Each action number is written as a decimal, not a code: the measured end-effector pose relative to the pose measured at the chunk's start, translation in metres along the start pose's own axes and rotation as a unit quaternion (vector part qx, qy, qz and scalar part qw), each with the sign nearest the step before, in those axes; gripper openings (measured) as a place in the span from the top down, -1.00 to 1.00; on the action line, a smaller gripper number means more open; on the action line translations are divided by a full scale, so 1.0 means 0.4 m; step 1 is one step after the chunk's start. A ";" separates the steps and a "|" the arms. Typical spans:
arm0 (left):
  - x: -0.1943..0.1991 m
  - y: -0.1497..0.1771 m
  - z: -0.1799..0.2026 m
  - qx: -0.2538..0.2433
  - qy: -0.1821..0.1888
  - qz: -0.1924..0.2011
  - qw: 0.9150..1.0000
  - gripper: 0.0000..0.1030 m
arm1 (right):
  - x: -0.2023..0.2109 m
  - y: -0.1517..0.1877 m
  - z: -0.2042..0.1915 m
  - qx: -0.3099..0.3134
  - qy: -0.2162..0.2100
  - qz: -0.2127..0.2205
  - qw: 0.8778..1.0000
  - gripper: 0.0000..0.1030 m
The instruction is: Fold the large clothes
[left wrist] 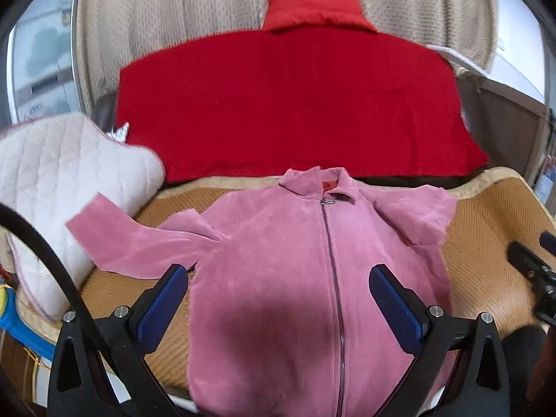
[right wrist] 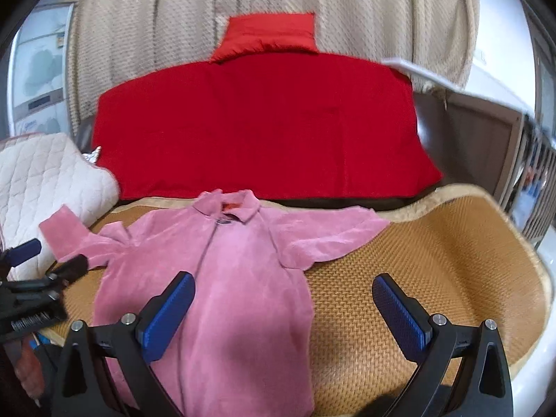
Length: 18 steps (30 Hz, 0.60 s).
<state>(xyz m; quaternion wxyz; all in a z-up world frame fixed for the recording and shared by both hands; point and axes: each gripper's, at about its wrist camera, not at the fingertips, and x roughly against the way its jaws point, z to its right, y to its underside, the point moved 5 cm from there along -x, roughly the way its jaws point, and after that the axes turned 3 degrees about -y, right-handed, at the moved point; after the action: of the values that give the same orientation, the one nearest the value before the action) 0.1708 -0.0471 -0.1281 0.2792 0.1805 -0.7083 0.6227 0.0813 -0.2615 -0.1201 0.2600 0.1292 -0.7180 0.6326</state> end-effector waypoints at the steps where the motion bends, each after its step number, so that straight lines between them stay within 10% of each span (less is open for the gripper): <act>1: -0.033 -0.005 0.001 0.005 -0.001 -0.004 1.000 -1.00 | -0.036 0.003 0.034 -0.009 -0.004 -0.006 1.000 -1.00; 18: -0.391 -0.062 0.077 -0.020 -0.039 -0.013 0.999 -1.00 | -0.652 -0.060 0.551 -0.220 0.006 -0.077 0.973 -0.99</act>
<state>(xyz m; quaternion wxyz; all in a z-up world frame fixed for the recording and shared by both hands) 0.3024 -0.0956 -0.2078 0.2630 0.2077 -0.7289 0.5970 0.2641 -0.5178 -0.2542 0.3339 0.1203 -0.8258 0.4384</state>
